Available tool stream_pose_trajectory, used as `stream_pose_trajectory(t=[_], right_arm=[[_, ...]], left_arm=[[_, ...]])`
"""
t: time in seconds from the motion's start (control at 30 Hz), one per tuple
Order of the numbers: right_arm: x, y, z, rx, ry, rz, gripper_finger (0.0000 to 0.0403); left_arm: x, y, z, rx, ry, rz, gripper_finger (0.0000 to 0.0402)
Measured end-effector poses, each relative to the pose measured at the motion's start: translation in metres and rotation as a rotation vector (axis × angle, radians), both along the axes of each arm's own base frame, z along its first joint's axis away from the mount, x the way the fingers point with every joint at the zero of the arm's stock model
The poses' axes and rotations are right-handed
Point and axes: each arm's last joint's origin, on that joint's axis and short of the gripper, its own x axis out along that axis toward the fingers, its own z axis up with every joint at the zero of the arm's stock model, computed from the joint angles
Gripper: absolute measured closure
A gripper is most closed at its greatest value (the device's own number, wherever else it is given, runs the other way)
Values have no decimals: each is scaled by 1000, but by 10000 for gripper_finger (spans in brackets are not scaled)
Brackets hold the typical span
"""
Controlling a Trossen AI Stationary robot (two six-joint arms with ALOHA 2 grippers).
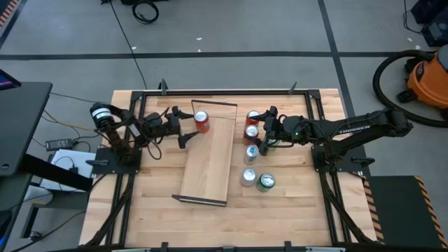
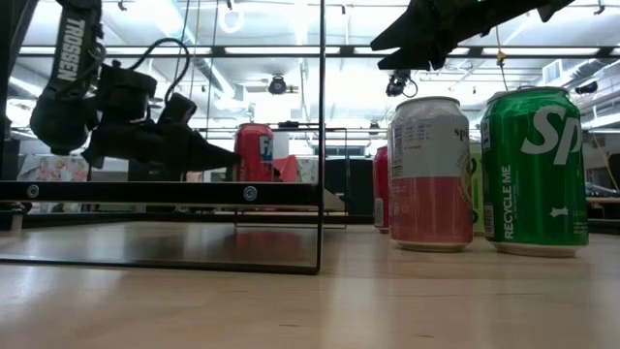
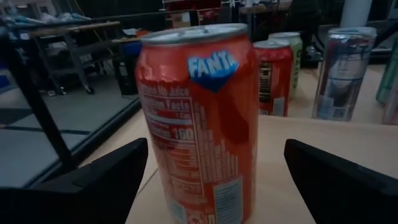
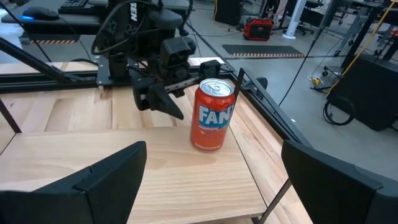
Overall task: Place canned beverage on shelf
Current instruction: Put the light green soda can on the shelf
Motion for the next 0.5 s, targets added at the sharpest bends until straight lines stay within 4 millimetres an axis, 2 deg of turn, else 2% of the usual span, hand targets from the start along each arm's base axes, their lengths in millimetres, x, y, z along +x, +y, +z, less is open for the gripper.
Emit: stream_pose_trajectory(t=[0.27, 0.5], right_arm=[[0, 0, -1, 8, 10, -4, 18], [-4, 0, -12, 46, 114, -25, 18]], left_arm=[[-11, -7, 11, 16, -51, 35, 12], [-11, -16, 20, 64, -70, 67, 12]])
